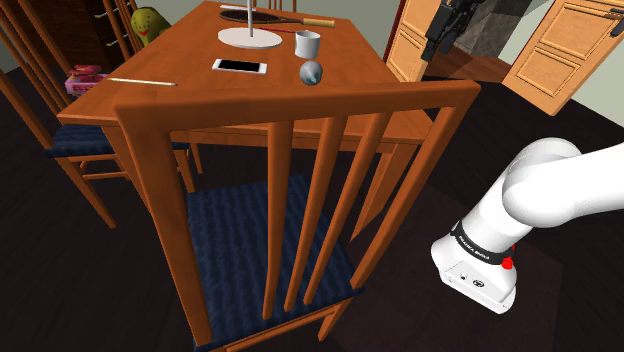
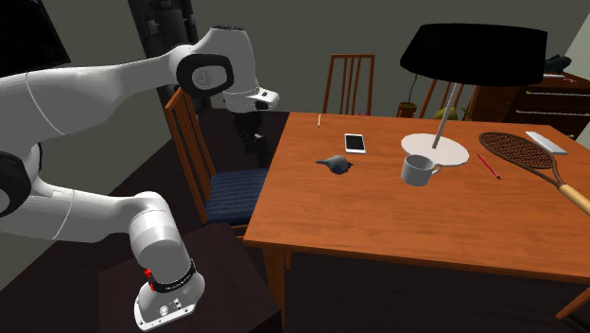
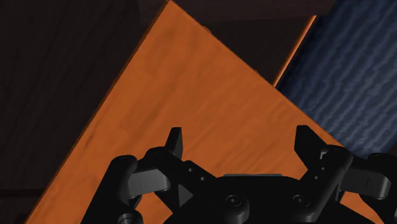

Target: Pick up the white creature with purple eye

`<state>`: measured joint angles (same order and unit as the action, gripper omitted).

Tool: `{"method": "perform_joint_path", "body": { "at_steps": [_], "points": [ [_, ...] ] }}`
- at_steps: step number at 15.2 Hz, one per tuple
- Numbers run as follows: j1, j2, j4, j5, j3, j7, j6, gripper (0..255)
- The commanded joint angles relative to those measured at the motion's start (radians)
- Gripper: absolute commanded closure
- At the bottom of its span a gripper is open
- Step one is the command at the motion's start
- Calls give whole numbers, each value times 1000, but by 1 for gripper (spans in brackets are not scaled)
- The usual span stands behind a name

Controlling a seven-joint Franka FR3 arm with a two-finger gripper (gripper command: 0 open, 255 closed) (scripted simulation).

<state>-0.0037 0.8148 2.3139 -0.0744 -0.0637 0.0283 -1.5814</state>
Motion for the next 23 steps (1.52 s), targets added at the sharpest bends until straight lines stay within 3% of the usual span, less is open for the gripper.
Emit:
{"method": "perform_joint_path", "body": {
  "at_steps": [1, 12, 23],
  "points": [
    [0, 0, 0, 0, 0, 0, 0, 0],
    [-32, -385, -136, 22, 131, -304, -228, 0],
    [-56, -827, -463, -55, 195, -593, -309, 0]
  ]
}}
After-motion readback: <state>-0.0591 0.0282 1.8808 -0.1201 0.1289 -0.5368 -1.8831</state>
